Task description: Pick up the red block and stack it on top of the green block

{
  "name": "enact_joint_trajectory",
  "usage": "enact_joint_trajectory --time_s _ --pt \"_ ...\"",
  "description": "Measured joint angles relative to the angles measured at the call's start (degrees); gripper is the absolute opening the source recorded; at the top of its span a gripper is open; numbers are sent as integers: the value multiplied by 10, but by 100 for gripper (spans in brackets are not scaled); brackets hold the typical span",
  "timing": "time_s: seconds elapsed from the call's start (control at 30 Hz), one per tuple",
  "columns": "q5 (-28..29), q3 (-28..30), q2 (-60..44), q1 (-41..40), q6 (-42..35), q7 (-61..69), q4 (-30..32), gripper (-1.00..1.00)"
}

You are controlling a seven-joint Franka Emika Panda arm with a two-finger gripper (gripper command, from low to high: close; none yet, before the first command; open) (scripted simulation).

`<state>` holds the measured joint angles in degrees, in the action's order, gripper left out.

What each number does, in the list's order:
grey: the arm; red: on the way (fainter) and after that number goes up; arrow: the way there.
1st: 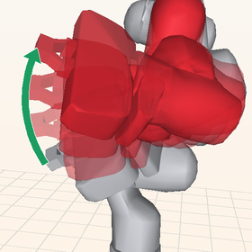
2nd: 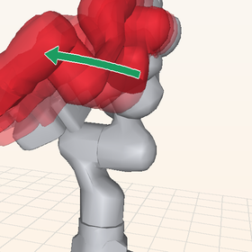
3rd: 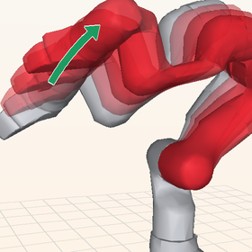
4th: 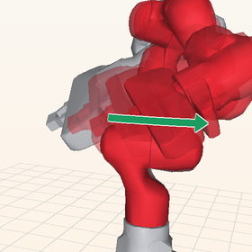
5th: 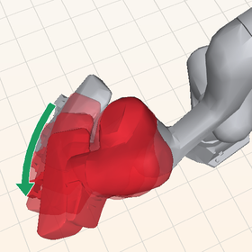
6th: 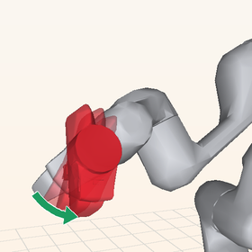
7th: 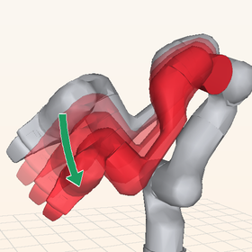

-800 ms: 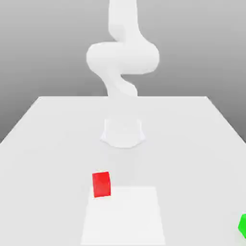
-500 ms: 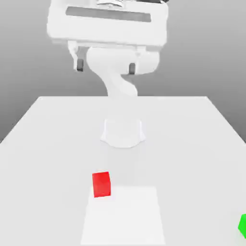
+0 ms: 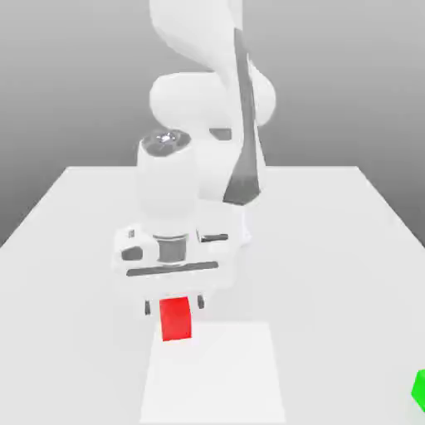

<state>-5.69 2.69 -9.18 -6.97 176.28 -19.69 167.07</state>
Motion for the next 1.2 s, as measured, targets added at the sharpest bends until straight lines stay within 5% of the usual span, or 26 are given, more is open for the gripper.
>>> enact_joint_trajectory --time_s 0.23,0.53,0.83,1.2 --pt "2 -4 -3 -5 2 -2 0 -100" --pt "66 10 149 4 -139 -49 11 -100" --pt "35 -60 60 145 -226 -59 -164 -100" --pt "101 -137 -71 277 -325 -145 -391 -100"
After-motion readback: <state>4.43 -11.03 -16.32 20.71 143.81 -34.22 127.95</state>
